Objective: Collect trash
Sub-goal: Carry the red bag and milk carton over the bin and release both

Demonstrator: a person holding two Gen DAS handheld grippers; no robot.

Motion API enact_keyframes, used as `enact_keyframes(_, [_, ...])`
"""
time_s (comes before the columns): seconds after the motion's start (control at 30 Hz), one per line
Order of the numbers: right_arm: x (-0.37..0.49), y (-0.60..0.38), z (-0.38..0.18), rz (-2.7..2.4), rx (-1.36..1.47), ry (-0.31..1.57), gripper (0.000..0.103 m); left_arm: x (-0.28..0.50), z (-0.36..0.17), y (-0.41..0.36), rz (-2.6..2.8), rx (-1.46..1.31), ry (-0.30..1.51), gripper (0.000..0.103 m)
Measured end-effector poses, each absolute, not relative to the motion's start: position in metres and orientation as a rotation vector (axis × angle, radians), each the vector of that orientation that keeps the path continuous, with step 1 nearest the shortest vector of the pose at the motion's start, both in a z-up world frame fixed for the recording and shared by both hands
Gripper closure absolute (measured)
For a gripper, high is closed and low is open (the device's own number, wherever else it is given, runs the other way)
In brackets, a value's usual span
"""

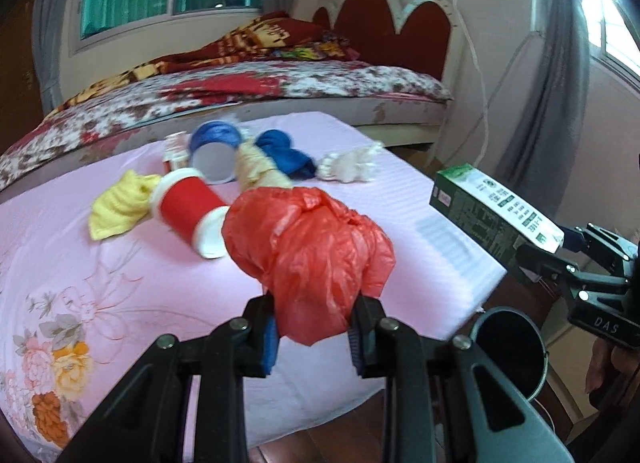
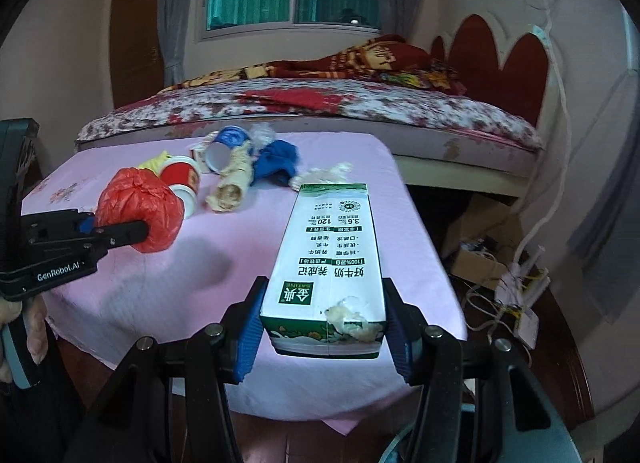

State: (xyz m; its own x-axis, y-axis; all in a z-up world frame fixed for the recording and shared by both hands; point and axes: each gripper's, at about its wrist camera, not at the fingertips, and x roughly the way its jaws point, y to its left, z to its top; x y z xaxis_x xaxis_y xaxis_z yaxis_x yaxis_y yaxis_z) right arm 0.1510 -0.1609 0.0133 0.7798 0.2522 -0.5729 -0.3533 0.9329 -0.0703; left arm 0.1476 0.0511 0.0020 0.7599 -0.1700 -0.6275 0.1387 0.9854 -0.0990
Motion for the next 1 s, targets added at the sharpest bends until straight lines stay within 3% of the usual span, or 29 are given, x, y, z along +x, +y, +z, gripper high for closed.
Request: enact_keyframes(1.0, [0.069, -0.35, -0.017, 0.003, -0.036, 0.681, 0.047, 0.133, -0.006, -0.141, -0.535, 0.097, 0.72, 0.076])
